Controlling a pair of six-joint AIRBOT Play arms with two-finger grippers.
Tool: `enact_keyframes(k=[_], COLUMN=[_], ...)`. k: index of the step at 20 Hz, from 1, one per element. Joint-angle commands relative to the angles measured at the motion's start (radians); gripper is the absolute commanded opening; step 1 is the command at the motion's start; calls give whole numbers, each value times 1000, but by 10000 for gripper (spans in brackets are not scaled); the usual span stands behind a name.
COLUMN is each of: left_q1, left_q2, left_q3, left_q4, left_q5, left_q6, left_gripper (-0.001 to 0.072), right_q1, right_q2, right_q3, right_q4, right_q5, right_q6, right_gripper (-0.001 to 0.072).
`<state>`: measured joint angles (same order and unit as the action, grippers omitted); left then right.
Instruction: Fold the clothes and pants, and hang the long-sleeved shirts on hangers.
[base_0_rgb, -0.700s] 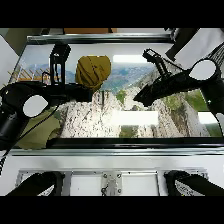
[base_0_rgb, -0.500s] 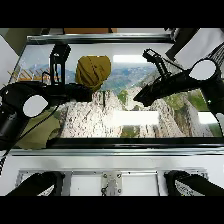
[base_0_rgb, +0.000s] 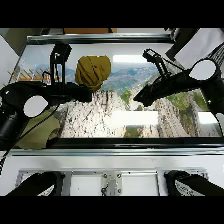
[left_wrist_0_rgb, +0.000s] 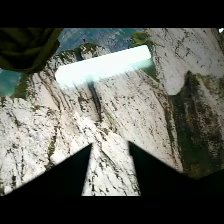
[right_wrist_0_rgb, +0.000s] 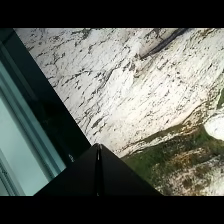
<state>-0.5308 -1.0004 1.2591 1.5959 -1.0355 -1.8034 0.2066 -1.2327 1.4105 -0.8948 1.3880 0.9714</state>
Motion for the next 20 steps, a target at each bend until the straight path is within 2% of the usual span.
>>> enact_keyframes(k=[1,3,6,11,13,16,20], left_q1=[19,108,386,903,1056,1197,1243], left_q2=[11,26,53,106,88,-7,-156], left_q3=[1,0,-43,-299,-376,-428,-394], left_q4=[169,251,241,231,148,-22,-25], left_q5=[-18,-114,-228,-127,-44,23,37], left_q6=[73,74,74,71,83,171,199], left_gripper=[717,717,718,718,718,718,719], right_q1=[1,1,1,1,1,1,1], right_q2=[-1,-1,-1,-1,-1,-1,-1], right_q3=[0,0,0,0,0,0,0], right_q4=[0,0,0,0,0,0,0], right_q5=[0,0,0,0,0,0,0], right_q6=[0,0,0,0,0,0,0], right_gripper=[21,20,21,21,21,21,21])
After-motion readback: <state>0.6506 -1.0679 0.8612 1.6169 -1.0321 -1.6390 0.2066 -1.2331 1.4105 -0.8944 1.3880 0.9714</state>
